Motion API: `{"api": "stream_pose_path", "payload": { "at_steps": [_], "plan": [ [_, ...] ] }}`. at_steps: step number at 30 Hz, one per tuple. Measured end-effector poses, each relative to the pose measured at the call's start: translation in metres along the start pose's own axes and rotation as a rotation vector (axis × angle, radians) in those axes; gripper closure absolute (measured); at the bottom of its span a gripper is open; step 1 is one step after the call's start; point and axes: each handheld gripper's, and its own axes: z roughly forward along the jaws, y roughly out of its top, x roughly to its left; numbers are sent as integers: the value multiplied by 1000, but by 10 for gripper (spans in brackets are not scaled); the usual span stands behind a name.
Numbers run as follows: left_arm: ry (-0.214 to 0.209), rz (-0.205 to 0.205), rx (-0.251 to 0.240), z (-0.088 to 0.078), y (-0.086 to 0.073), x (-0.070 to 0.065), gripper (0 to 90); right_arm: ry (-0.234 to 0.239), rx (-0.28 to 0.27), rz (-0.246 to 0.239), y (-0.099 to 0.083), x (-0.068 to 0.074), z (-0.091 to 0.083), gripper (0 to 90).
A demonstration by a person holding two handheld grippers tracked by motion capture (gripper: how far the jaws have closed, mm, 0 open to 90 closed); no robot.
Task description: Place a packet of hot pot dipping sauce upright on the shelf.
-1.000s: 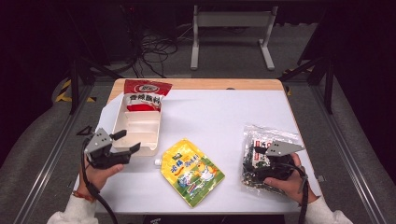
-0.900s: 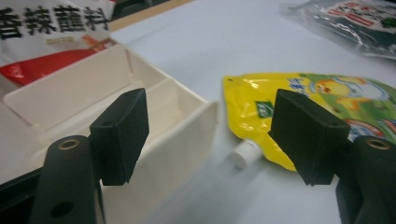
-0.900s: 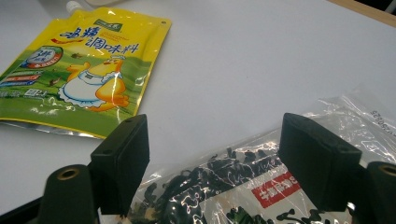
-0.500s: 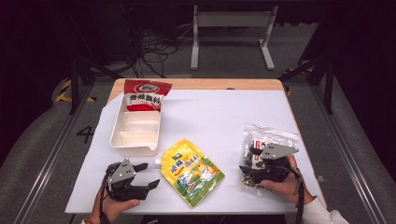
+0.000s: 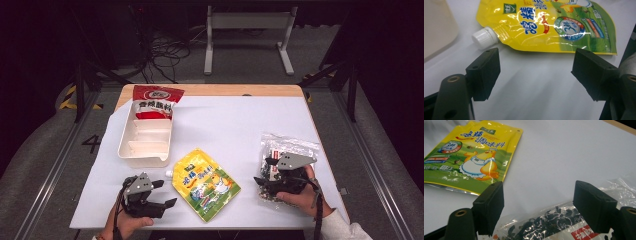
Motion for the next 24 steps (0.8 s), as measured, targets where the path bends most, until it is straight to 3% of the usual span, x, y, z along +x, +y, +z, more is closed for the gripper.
{"api": "stream_pose_path", "payload": {
  "at_steps": [1,10,15,19,21,24],
  "plan": [
    [15,14,1,1,0,-2,232,1,-5,-2,0,0,0,247],
    [5,31,19,6,-1,-5,226,-30,-6,3,2,-9,-8,247],
    [14,42,7,6,2,-7,215,-150,12,-15,-6,-25,-21,245],
    [11,61,2,5,3,-9,212,-239,39,65,-22,-54,-33,243],
    [15,69,-2,6,4,-10,212,-250,49,90,-27,-62,-35,240],
    [17,79,-5,7,7,-10,211,-280,82,173,-43,-81,-42,232]
  ]
}}
